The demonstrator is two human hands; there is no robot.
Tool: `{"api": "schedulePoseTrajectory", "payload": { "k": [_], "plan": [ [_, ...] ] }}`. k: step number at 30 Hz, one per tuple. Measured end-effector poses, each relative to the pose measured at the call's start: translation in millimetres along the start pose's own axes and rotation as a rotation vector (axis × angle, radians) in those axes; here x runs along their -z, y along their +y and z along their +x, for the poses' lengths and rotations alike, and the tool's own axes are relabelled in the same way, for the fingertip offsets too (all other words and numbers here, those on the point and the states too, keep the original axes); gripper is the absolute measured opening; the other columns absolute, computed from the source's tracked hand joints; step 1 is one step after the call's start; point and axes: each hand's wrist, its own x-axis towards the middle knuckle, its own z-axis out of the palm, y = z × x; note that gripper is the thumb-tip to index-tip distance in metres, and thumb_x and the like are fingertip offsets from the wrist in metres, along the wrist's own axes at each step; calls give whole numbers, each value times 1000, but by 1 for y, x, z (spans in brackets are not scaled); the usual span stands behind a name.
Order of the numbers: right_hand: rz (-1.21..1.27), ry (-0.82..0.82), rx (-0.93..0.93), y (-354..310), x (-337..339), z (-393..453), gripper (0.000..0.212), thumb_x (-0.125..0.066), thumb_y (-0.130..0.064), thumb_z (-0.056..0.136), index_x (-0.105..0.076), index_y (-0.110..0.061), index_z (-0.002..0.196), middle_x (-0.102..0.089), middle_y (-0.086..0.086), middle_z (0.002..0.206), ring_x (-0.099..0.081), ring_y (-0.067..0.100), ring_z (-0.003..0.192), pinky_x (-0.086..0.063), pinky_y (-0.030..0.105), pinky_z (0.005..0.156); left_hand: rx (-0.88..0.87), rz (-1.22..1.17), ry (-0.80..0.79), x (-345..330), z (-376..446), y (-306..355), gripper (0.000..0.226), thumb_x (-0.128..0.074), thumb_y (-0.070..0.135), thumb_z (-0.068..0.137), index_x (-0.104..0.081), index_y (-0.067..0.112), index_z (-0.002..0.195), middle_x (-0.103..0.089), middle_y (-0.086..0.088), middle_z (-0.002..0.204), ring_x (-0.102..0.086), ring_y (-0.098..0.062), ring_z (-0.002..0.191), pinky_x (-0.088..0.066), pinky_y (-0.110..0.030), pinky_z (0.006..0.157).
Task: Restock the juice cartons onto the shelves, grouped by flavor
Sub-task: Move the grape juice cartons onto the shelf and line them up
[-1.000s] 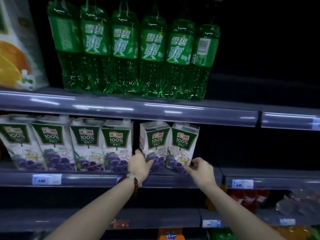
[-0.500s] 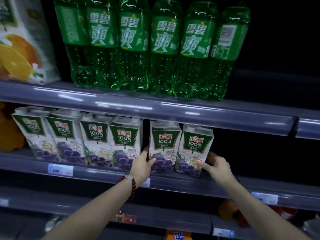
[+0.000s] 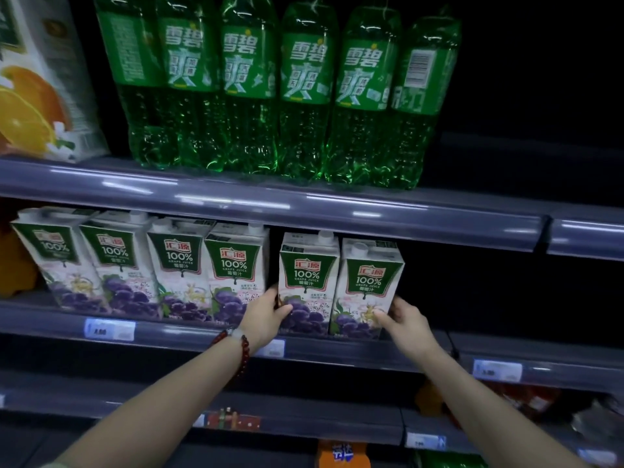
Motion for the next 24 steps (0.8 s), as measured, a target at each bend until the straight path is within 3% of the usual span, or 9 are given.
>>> {"api": "schedulePoseTrajectory", "payload": {
  "k": [5, 10, 14, 18, 21, 24],
  "plan": [
    [-15, 129, -23, 1, -20, -10, 33, -56, -28, 94, -56, -17, 125, -67, 4, 109, -60, 21, 99, -46, 31, 83, 0, 9, 154, -7, -11, 3, 24, -60, 19, 93, -58, 1, 108, -69, -17, 107, -65, -28, 97, -53, -37, 89],
    [88, 174, -8, 1, -26, -14, 29, -65, -23, 90, -64, -19, 119, -71, 0, 103, -65, 19, 99, -52, 35, 89, 43, -164, 222, -16, -26, 3, 38, -60, 15, 93, -54, 5, 129, -67, -16, 118, -64, -27, 110, -48, -36, 99],
    [118, 151, -1, 0, -27, -14, 26, -65, -23, 90, -65, -21, 116, -71, -2, 101, -65, 19, 100, -53, 41, 92, 45, -163, 270, -14, -27, 3, 38, -60, 15, 93, -55, 3, 129, -67, -16, 116, -65, -26, 107, -49, -34, 96],
    [121, 124, -1, -8, -32, -14, 27, -66, -21, 90, -64, -20, 117, -71, -2, 101, -65, 18, 99, -53, 42, 92, 47, 11, 310, -6, -24, 3, 26, -62, 23, 92, -64, 4, 110, -72, -12, 98, -69, -24, 91, -56, -36, 85],
    [102, 112, -1, -11, -34, -13, 26, -66, -22, 90, -65, -21, 115, -70, -5, 99, -65, 18, 99, -52, 39, 92, 79, 75, 346, -2, -24, 4, 25, -67, 29, 88, -68, 7, 98, -73, -7, 89, -68, -19, 80, -55, -26, 72],
    [68, 128, 9, -15, -35, -12, 24, -66, -26, 89, -66, -22, 112, -70, -7, 95, -65, 16, 95, -48, 30, 82, 142, 106, 381, 4, -23, 3, 22, -69, 34, 85, -64, 16, 74, -60, 8, 62, -49, 0, 52, -33, -8, 44]
  ]
}}
